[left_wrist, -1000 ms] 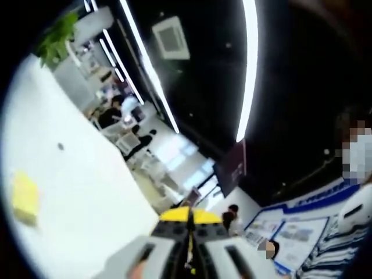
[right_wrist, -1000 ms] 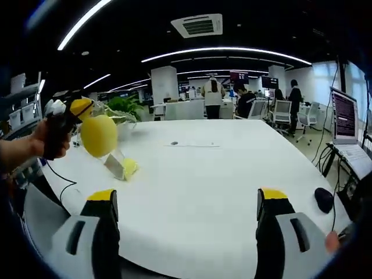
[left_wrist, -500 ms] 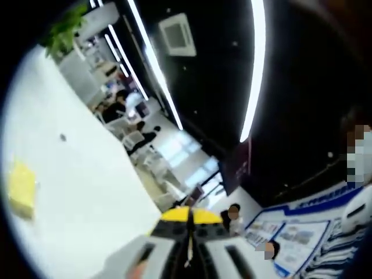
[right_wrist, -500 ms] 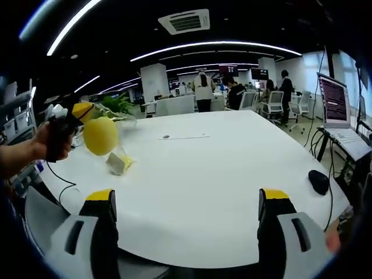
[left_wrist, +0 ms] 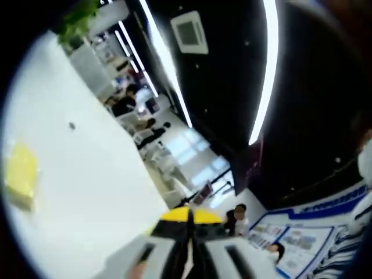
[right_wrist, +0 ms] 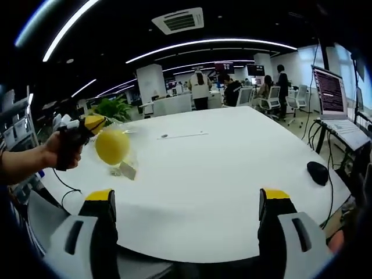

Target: Compare the silicone blocks by pressing each to a similar depth, holding the contact briefly, and releasing to observe deformation and rebound differences across the visible hardness samples.

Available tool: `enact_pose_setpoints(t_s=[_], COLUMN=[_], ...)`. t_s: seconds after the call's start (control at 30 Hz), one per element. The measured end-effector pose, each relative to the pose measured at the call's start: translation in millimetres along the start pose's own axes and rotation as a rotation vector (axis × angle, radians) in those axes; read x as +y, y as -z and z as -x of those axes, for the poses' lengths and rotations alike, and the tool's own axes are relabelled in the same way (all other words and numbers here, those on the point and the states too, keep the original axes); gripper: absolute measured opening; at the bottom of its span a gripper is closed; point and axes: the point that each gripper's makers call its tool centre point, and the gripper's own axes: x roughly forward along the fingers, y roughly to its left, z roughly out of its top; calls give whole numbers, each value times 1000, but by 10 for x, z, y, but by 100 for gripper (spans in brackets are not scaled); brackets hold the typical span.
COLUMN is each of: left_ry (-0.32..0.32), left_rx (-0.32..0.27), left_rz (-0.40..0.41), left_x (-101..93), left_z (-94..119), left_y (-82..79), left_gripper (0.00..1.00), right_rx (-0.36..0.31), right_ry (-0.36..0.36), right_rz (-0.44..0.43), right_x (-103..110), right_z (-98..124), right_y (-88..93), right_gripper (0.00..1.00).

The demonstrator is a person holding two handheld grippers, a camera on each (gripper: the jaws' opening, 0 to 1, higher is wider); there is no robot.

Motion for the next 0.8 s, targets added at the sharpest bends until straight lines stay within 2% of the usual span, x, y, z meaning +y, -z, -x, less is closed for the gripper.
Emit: enact_pose_setpoints(t_s=[0.1, 0.2, 0.33, 0.5, 0.67, 0.77, 0.8], left_ry=[-11, -24, -41, -68, -117, -155, -187], left_rx=[-12, -21, -29, -30, -27, -55, -76], left_rz=[38, 45, 50, 72, 74, 111, 126], left_x=[113, 187, 291, 463, 687, 853, 947], left_z=[-54, -116, -192, -253, -311, -334, -342], left_y=[-4, -19, -42, -53, -73, -121, -149], left_gripper=[0, 0, 0, 0, 0, 0, 0], right_rx=[23, 39, 68, 66, 65, 56, 55], right_ry=[-2, -3, -26, -13, -1, 2, 1], right_rz=[6, 21, -5, -15, -14, -20, -23], right_x=[46, 78, 115, 59, -3, -19, -23], right_z=[-1, 8, 14, 41, 61, 71, 71], right_y=[57, 106, 165, 137, 100, 69, 65], right_gripper=[96, 96, 96, 96, 96, 96, 96])
